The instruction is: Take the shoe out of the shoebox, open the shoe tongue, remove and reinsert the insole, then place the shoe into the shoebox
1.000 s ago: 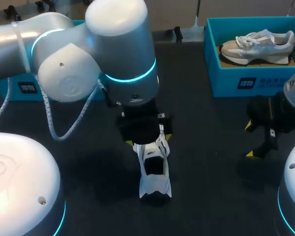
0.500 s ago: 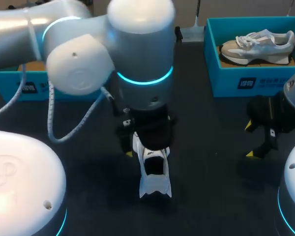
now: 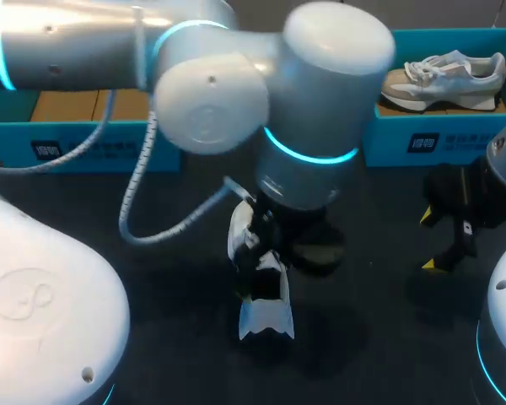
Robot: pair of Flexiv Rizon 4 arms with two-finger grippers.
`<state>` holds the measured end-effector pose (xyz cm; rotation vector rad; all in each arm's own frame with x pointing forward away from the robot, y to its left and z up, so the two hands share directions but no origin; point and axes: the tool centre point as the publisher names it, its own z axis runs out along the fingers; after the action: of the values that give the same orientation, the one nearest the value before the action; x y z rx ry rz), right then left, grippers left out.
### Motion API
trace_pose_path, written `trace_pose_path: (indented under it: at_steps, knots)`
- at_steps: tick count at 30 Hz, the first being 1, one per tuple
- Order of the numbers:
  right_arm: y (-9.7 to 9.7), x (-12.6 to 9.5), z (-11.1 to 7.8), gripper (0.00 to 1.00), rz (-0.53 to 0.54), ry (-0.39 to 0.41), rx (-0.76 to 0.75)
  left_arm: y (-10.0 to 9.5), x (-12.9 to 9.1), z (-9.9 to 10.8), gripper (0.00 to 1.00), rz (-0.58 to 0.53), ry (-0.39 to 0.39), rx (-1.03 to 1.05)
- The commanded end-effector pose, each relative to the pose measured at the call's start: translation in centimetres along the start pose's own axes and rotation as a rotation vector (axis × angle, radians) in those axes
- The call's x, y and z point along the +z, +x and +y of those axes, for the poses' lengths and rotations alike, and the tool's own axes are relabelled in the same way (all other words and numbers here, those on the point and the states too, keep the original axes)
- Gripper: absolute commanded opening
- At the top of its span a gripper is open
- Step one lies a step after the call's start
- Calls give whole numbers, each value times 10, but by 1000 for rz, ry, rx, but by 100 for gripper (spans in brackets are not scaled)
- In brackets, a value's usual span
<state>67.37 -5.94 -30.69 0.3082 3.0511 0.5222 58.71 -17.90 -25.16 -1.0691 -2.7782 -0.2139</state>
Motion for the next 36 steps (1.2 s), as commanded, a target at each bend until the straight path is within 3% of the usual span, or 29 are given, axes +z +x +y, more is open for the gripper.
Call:
trace_pose_path:
  at_steps: [1, 8, 10, 12, 21, 23, 26, 36]
  knots:
    - [1, 1, 0, 100, -2, 3, 0, -1, 7, -11, 100, 181, 148, -432]
    - [1, 1, 0, 100, -2, 3, 0, -2, 8, -6, 100, 169, 163, -552]
    - [1, 1, 0, 100, -2, 3, 0, -1, 7, -5, 100, 158, 144, -560]
    - [1, 1, 0, 100, -2, 3, 0, 2, 1, -1, 100, 139, 77, -522]
    - [1, 1, 0, 100, -2, 3, 0, 2, 1, -1, 100, 139, 77, -522]
    - [1, 1, 0, 100, -2, 3, 0, 2, 14, -9, 100, 108, 53, -618]
    - [1, 1, 0, 100, -2, 3, 0, -2, 30, -10, 100, 96, 82, -705]
    - [1, 1, 0, 100, -2, 3, 0, -3, 63, -15, 100, 9, 148, -737]
